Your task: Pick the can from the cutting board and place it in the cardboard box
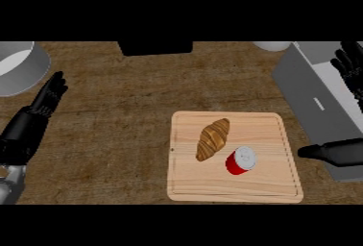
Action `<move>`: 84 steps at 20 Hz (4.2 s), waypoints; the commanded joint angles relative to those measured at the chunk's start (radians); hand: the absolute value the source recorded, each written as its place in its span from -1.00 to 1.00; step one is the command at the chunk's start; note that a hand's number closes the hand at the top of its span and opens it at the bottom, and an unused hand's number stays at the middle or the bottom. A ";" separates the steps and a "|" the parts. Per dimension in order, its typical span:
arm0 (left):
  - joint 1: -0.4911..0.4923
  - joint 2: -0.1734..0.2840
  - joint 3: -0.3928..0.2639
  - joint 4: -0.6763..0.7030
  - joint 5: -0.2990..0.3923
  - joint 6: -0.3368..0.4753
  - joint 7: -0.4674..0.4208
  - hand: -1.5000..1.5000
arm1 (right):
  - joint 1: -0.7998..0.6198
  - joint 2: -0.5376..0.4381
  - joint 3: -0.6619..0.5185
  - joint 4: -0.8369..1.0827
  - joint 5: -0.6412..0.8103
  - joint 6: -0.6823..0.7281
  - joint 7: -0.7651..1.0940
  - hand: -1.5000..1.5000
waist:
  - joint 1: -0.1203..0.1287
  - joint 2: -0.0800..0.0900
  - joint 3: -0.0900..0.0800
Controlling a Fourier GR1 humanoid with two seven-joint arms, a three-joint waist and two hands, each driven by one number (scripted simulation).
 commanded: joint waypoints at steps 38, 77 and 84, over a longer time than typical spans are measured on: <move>-0.082 -0.169 -0.029 0.100 -0.162 -0.150 -0.072 0.00 | -0.122 -0.028 0.638 -0.418 0.585 0.593 0.881 -1.00 | 0.084 0.012 0.004; -0.082 -0.269 0.185 0.001 -0.249 -0.351 0.053 0.00 | 0.037 0.235 0.560 -0.054 1.172 0.627 0.538 -1.00 | 0.079 0.011 0.005; -0.070 -0.340 0.137 0.012 -0.345 -0.313 0.031 0.00 | 0.070 0.222 0.528 0.090 1.199 0.555 0.357 -1.00 | 0.078 0.012 0.005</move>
